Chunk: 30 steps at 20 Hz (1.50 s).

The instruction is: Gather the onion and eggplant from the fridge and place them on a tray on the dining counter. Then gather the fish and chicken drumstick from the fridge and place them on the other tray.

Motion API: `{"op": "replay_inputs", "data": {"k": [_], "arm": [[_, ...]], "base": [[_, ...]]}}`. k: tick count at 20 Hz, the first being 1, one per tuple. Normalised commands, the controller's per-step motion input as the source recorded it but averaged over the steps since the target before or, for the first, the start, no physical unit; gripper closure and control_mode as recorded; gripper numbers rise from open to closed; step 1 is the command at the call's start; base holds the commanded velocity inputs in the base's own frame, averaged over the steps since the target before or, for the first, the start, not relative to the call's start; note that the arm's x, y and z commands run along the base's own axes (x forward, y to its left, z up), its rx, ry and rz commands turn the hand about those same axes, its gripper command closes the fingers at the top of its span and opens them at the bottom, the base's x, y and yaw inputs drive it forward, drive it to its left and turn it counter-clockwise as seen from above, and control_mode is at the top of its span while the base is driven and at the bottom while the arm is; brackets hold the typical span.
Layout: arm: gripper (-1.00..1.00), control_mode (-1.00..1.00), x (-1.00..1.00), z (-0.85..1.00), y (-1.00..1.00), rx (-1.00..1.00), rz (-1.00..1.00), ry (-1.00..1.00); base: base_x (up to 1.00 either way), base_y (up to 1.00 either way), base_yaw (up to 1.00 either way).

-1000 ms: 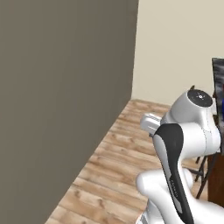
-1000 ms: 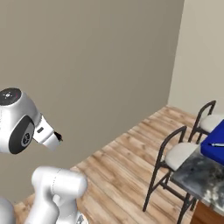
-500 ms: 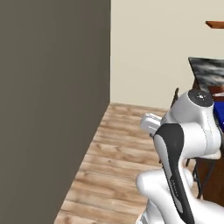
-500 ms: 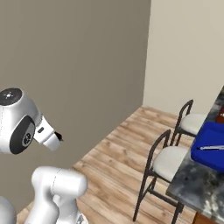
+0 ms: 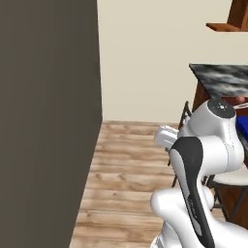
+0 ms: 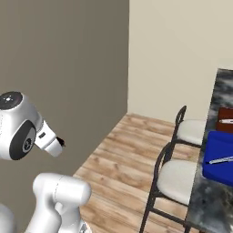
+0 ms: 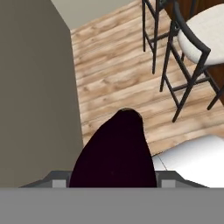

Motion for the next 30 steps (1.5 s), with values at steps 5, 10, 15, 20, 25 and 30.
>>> {"op": "replay_inputs", "data": {"k": [5, 10, 15, 20, 25, 30], "arm": [[1.00, 1.00, 0.00, 0.00, 0.00, 0.00, 0.00, 0.00], [1.00, 1.00, 0.00, 0.00, 0.00, 0.00, 0.00, 0.00], [1.00, 1.00, 0.00, 0.00, 0.00, 0.00, 0.00, 0.00], [1.00, 1.00, 0.00, 0.00, 0.00, 0.00, 0.00, 0.00], [1.00, 1.00, 0.00, 0.00, 0.00, 0.00, 0.00, 0.00], [1.00, 1.00, 0.00, 0.00, 0.00, 0.00, 0.00, 0.00]], "base": [[0.58, 0.32, -0.38], [0.59, 0.34, -0.37], [0.58, 0.40, -0.37], [0.55, 0.46, -0.38], [0.47, 0.46, -0.39], [0.45, 0.44, -0.39]]}}
